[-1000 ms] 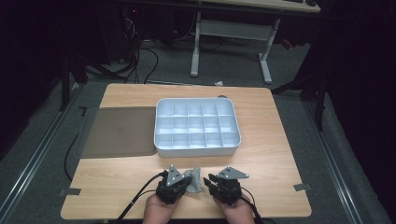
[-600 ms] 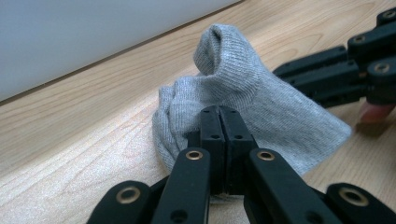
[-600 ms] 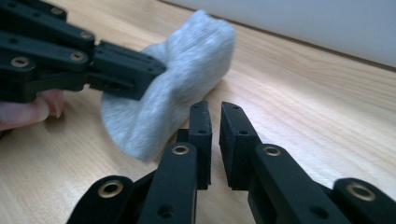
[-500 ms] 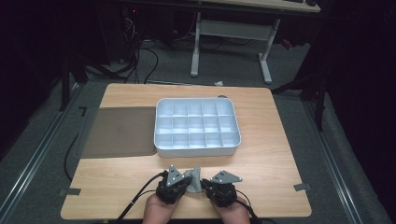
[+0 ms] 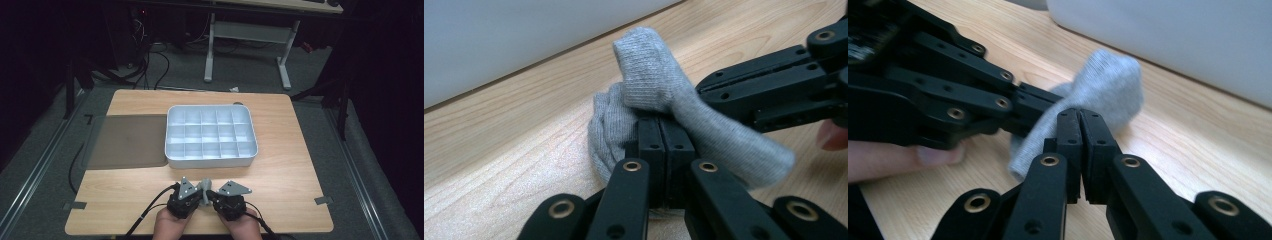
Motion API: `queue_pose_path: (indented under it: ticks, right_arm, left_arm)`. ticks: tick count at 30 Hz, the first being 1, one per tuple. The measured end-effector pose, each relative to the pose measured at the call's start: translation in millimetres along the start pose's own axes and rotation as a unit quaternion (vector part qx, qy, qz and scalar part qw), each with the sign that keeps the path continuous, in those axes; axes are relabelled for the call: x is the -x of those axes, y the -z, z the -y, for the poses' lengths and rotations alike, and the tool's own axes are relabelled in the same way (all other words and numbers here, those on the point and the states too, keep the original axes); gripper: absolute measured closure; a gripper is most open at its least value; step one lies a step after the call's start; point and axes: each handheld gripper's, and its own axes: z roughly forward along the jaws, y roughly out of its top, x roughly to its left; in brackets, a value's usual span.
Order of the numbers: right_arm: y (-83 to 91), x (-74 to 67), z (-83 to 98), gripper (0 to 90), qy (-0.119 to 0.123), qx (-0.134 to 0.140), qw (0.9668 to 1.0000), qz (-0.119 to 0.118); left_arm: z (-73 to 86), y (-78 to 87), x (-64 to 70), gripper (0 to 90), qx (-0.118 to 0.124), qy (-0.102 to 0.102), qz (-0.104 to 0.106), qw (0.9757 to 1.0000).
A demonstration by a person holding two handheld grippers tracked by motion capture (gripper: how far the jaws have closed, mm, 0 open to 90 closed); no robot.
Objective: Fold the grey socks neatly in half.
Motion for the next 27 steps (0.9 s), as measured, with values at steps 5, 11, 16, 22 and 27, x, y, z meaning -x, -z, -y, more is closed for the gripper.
queue_pose_path:
  ticks: [5,11,16,22,27]
  right_arm:
    - [-1.4,1.1,-0.8,89.0,0.001,-0.002,1.0000,0.000]
    - [-0.2,3.4,1.1,87.7,-0.002,-0.001,1.0000,0.004]
    - [1.7,8.2,6.1,87.3,-0.014,0.000,0.9999,0.008]
    - [1.3,9.8,10.1,86.3,-0.017,-0.001,0.9998,0.007]
    - [2.0,11.2,11.5,85.8,-0.020,-0.001,0.9998,0.008]
  left_arm:
    - [-0.1,0.1,-0.3,89.1,-0.001,0.001,0.001,1.0000]
    - [1.2,2.7,-2.7,84.9,0.010,0.012,0.009,0.9998]
    - [2.0,6.6,-6.1,80.6,0.024,0.025,0.021,0.9992]
    - [1.9,11.0,-10.6,76.9,0.035,0.038,0.030,0.9982]
    - [-1.4,20.7,-16.5,74.9,0.056,0.048,0.032,0.9968]
